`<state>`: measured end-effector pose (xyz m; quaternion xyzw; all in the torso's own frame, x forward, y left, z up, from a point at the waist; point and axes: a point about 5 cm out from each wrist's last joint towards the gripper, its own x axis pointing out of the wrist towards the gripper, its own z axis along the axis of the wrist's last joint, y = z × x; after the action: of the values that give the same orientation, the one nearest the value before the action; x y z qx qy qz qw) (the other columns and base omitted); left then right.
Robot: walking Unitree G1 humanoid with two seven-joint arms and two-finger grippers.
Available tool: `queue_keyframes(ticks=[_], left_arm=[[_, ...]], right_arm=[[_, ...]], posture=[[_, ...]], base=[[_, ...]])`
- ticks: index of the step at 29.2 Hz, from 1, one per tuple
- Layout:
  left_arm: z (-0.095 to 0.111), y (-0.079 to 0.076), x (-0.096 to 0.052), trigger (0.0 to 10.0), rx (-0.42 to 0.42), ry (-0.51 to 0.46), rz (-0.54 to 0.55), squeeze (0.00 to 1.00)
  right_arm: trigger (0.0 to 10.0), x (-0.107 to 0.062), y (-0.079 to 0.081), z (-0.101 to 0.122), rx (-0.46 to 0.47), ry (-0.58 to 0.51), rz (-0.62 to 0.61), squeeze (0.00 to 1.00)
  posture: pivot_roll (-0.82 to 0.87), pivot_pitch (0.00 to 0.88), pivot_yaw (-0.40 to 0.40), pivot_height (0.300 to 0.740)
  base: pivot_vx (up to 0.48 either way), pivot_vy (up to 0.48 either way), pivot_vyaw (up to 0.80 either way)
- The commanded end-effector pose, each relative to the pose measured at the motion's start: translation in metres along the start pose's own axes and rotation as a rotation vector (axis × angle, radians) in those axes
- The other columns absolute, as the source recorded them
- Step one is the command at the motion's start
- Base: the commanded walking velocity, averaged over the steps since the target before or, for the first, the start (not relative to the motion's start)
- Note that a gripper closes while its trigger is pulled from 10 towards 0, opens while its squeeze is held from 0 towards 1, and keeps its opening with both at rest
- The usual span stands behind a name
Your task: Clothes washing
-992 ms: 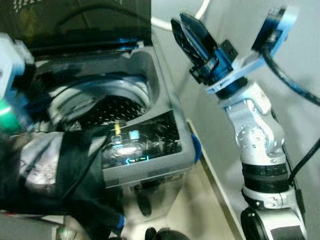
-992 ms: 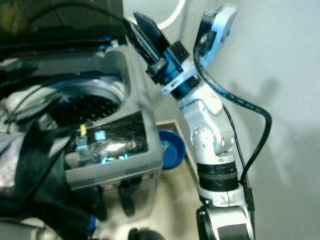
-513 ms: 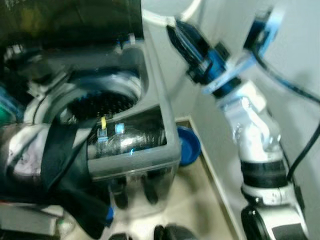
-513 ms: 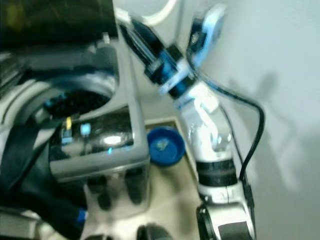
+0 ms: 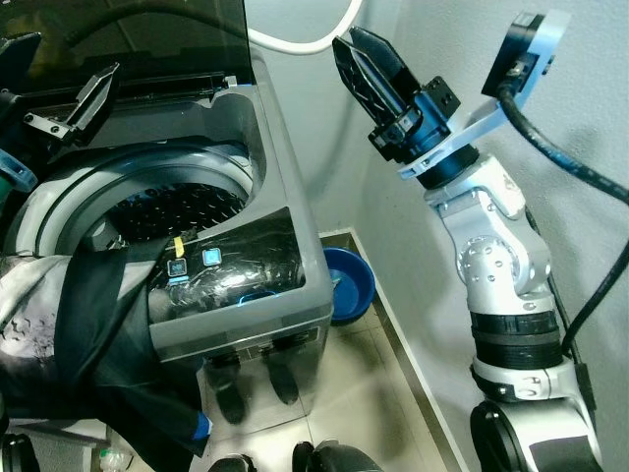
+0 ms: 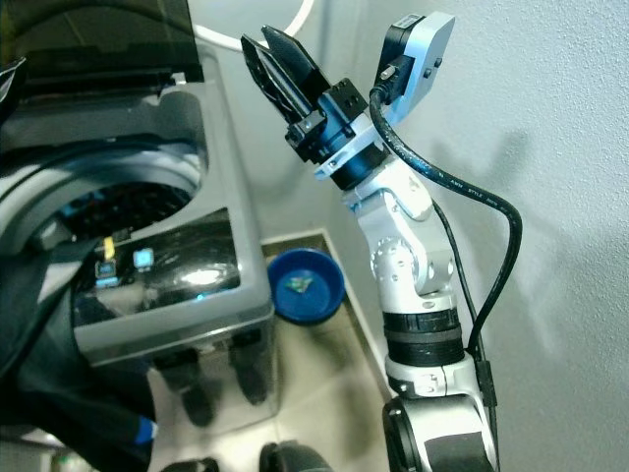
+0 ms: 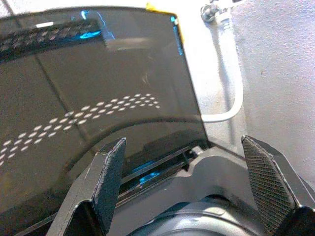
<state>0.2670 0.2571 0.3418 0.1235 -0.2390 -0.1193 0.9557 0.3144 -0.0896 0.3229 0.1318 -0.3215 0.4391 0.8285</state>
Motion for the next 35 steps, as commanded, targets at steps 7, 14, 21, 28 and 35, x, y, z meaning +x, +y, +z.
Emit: queue_keyframes(ticks=[7,14,21,28,35], left_arm=[[-0.0016,-0.0018,0.003,10.0,0.015,-0.01,0.019,0.0],[-0.0037,-0.003,0.0054,10.0,0.012,-0.002,0.03,0.0],[-0.0035,-0.0022,0.0057,10.0,0.015,-0.009,0.034,0.0],[-0.0037,-0.0014,0.0064,10.0,0.014,-0.015,0.038,0.0],[-0.0035,-0.0028,0.0073,10.0,0.045,0.008,0.004,0.0]], right_arm=[[10.0,0.0008,0.0016,-0.0032,-0.006,0.004,0.008,0.0],[10.0,0.0013,0.0017,-0.0044,-0.006,0.003,0.008,0.0],[10.0,0.0018,0.0022,-0.0049,-0.005,0.0,0.011,0.0],[10.0,0.0022,0.0025,-0.0045,-0.006,-0.003,0.014,0.0],[10.0,0.0026,0.0035,-0.005,-0.004,-0.002,0.018,0.0]], posture=[[0.16,0.077,0.015,0.74],[0.16,0.068,0.017,0.74],[0.16,0.06,0.018,0.74],[0.16,0.057,0.018,0.74],[0.17,0.059,0.02,0.74]], base=[[0.0,0.0,0.0],[0.0,0.191,0.0],[0.0,0.449,0.0],[0.0,0.406,0.0],[0.0,0.0,0.0]])
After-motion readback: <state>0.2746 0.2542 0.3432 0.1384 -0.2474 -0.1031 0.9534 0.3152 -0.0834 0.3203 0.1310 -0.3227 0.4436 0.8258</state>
